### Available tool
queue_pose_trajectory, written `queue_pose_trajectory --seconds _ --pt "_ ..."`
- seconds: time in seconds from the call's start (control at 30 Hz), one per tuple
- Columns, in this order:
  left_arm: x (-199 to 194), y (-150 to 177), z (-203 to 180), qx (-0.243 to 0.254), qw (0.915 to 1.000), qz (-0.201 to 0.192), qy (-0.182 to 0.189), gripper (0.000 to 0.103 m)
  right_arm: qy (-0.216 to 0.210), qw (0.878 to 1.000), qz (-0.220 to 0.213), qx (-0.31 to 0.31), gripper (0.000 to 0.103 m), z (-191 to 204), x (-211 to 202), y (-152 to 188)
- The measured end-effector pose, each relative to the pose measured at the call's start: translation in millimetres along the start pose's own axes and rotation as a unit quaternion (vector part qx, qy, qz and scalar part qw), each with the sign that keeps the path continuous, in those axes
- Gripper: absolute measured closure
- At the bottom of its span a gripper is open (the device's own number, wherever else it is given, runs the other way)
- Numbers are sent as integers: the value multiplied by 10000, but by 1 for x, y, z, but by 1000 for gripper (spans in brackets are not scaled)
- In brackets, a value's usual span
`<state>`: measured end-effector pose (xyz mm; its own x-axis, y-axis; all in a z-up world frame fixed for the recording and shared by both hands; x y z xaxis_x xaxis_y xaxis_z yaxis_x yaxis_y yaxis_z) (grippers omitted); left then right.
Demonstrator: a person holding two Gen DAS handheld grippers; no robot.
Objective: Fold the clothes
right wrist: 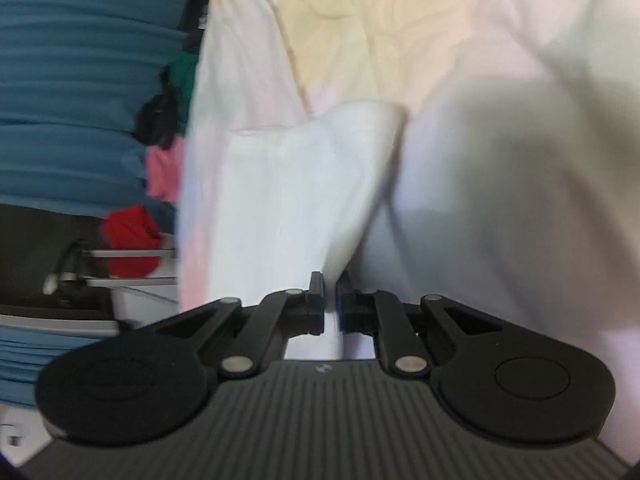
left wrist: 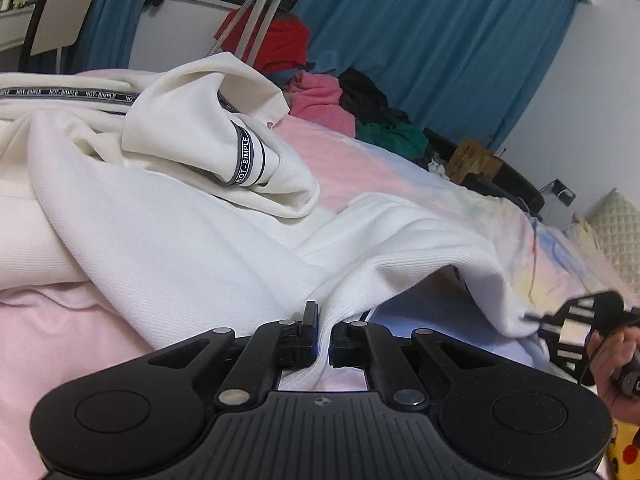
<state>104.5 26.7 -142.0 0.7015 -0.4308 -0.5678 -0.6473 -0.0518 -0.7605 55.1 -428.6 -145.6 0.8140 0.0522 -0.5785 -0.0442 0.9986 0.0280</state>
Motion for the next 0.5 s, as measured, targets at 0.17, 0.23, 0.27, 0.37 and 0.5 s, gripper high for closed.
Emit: queue_pose_trajectory --seconds 0.17,0.23,0.27,0.37,0.5 --pt "3 1 -1 9 10000 20 -87 98 -22 9992 393 -24 43 2 18 11" --pt "4 1 -1 -11 9999 32 -106 98 -61 9993 365 -89 43 2 21 14" --pt "5 1 -1 -4 9999 46 -116 97 -41 9994 270 -217 43 4 23 13" --pt "5 1 0 -29 9999 57 -117 97 305 9971 -146 -677 74 15 31 1" --pt "4 1 -1 -38 9999 41 -103 96 378 9898 -798 -1115 97 30 34 -18"
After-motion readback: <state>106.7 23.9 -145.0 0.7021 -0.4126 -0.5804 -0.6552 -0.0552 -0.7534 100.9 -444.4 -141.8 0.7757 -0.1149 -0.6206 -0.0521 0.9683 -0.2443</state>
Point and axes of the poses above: each gripper's, at about its wrist camera, not at the fingertips, and x roughly the way its jaws point, z to its left, y to its underside, the point moved 4 cm from there along x, roughly the way its jaws point, and after that the axes turned 4 degrees about x, right-handed, at the moved point
